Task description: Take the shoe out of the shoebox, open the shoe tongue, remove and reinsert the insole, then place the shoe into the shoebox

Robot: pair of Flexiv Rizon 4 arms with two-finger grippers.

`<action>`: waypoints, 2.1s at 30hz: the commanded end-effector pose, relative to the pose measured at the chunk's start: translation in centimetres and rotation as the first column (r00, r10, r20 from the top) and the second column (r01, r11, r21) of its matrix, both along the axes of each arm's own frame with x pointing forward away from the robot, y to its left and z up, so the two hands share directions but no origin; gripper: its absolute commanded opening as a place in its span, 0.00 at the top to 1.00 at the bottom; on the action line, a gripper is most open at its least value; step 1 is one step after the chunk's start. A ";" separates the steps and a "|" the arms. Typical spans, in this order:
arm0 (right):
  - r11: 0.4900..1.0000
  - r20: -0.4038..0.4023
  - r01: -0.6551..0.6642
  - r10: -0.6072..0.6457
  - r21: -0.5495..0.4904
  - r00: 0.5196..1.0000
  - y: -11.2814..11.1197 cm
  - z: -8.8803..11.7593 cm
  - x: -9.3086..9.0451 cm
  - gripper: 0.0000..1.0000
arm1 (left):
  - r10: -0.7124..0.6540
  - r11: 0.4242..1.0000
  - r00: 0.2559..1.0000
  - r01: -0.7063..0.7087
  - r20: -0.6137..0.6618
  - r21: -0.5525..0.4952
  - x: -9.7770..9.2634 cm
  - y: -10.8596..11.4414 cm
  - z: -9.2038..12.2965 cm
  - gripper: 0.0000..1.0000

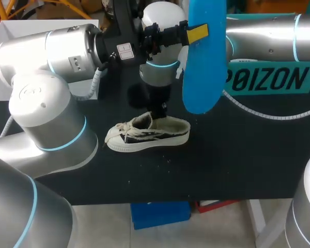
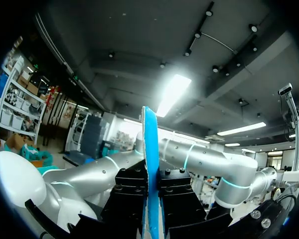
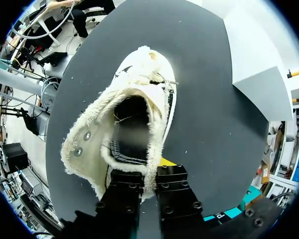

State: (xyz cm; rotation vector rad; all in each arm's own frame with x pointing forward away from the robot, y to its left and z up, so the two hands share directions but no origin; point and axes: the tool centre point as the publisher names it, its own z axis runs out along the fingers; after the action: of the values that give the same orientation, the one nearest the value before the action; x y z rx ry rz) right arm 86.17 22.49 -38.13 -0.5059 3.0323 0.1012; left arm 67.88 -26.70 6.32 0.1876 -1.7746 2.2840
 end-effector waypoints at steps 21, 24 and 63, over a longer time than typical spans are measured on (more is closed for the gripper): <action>0.947 0.103 0.305 -0.296 -0.098 0.950 -2.7 1.3 4.8 1.00 | 0.003 1.000 1.000 -0.003 -0.001 0.002 0.0 -0.2 0.1 1.00; 0.916 0.119 0.394 -0.385 -0.068 0.915 -3.2 2.6 5.6 1.00 | 0.003 1.000 1.000 -0.003 -0.001 0.002 0.0 -0.2 0.1 1.00; -0.298 0.116 0.944 -0.942 0.145 -0.315 -4.7 5.6 6.1 1.00 | 0.003 1.000 1.000 -0.003 -0.001 0.002 0.0 -0.2 0.1 1.00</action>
State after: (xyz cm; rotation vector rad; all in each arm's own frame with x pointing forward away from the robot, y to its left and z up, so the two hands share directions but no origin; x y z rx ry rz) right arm 92.15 16.96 -32.72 1.7496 2.3028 -0.0594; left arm 67.88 -26.70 6.32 0.1876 -1.7746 2.2839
